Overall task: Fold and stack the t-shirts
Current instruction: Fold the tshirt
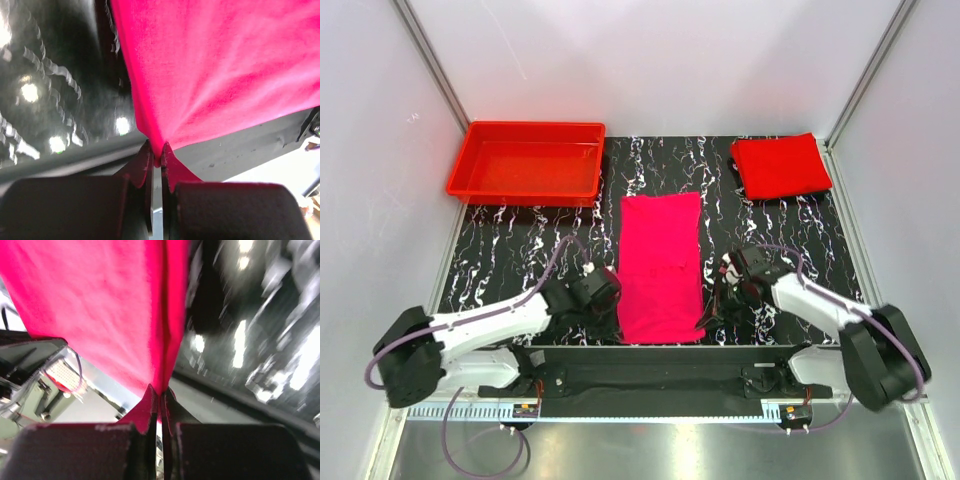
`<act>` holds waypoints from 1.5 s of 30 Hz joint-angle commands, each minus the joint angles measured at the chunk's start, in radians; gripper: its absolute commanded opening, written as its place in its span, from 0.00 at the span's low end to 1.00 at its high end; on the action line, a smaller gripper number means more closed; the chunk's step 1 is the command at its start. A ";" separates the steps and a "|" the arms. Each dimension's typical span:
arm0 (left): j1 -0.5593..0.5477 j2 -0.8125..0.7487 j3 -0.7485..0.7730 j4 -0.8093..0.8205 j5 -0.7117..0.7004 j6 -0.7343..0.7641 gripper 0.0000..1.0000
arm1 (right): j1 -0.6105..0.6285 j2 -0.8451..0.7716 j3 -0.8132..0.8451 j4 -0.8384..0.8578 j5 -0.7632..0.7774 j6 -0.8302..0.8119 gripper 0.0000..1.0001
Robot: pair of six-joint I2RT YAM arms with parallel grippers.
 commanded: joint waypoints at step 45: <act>0.575 0.879 1.256 -0.308 0.235 0.509 0.20 | -0.227 0.810 1.246 -0.351 -0.033 -0.173 0.10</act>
